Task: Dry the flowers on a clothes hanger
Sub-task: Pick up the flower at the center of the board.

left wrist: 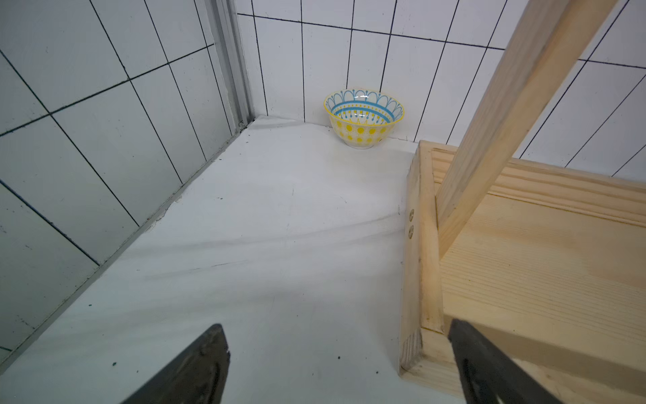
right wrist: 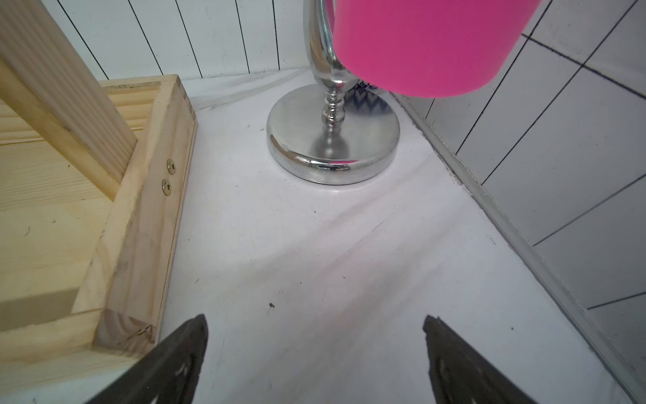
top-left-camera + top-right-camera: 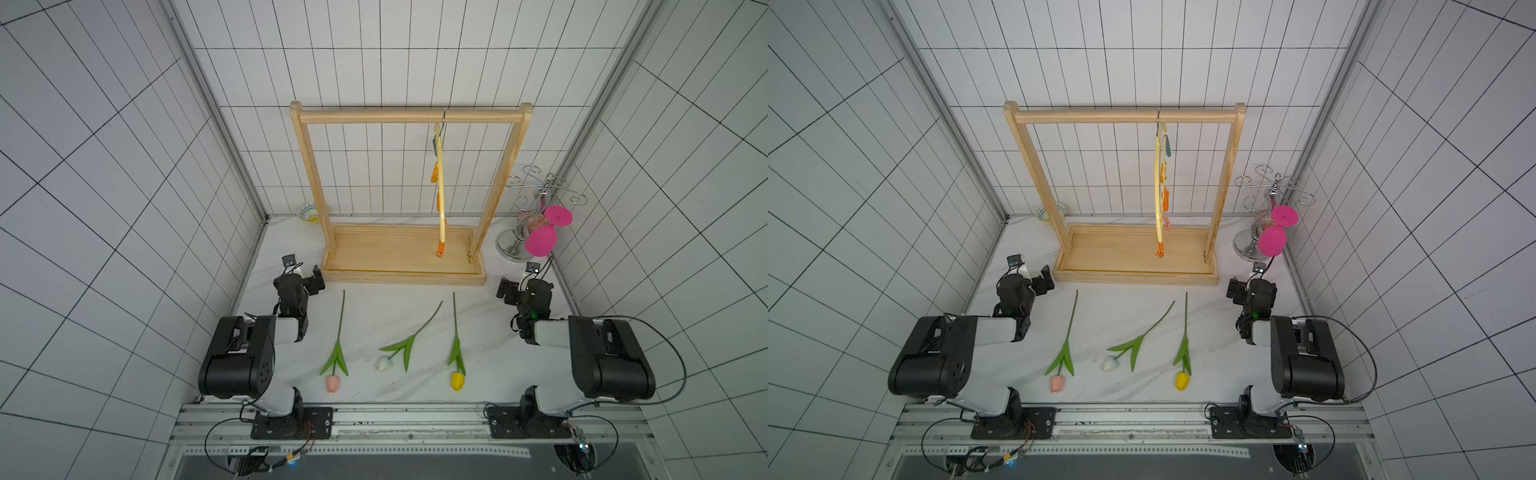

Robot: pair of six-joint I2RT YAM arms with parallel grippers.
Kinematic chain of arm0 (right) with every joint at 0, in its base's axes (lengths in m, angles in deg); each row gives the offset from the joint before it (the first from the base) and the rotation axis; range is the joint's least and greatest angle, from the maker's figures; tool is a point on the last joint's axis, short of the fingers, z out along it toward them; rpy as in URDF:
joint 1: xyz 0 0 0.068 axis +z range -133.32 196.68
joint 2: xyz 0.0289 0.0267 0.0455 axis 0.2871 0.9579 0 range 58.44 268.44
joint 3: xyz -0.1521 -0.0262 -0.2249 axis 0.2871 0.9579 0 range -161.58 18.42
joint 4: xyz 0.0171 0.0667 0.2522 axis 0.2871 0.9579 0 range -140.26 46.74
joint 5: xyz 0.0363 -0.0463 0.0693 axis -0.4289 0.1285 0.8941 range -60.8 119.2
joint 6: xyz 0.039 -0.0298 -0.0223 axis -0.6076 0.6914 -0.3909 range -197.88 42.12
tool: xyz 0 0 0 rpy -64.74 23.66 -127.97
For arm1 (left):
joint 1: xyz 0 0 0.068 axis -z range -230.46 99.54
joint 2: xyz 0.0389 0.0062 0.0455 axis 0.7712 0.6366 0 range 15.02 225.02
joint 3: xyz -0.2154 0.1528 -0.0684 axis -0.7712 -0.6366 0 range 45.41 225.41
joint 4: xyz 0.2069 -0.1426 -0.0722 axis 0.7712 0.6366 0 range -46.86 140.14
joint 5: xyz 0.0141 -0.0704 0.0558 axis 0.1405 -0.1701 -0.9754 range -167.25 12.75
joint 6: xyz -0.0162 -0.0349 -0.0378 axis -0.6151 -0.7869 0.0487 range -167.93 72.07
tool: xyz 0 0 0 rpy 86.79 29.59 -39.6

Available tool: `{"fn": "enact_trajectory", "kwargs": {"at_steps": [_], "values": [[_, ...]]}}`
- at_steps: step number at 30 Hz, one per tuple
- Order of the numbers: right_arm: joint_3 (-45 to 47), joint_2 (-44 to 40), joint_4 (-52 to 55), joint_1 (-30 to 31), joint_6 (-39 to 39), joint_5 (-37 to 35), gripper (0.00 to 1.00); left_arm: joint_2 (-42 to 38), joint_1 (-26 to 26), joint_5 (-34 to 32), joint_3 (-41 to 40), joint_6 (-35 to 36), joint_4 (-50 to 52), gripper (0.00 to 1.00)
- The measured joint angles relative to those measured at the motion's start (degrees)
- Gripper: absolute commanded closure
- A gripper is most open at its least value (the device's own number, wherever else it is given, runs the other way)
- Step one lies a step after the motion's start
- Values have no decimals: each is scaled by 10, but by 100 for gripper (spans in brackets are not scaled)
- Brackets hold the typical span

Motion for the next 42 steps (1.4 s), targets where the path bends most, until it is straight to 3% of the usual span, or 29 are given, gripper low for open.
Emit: {"fn": "enact_trajectory", "kwargs": {"at_steps": [22, 29, 31, 33, 36, 39, 42], "values": [[0, 0, 0, 0, 1, 1, 1, 0, 0, 1, 0, 2, 0, 1], [1, -5, -3, 2, 1, -8, 1, -31, 31, -20, -18, 26, -7, 1], [4, -46, 24, 14, 2, -32, 1, -83, 73, -57, -11, 30, 47, 1], [3, -143, 89, 30, -5, -49, 1, -142, 119, -82, 26, 12, 136, 1], [-20, -302, 178, 44, -67, -43, 1, -209, 189, -82, 124, -65, 257, 1], [-71, -397, 304, 45, -206, -51, 1, -236, 233, 3, 170, -150, 272, 1], [-70, -456, 392, 35, -309, -62, 0, -211, 248, 115, 181, -202, 272, 2]]}}
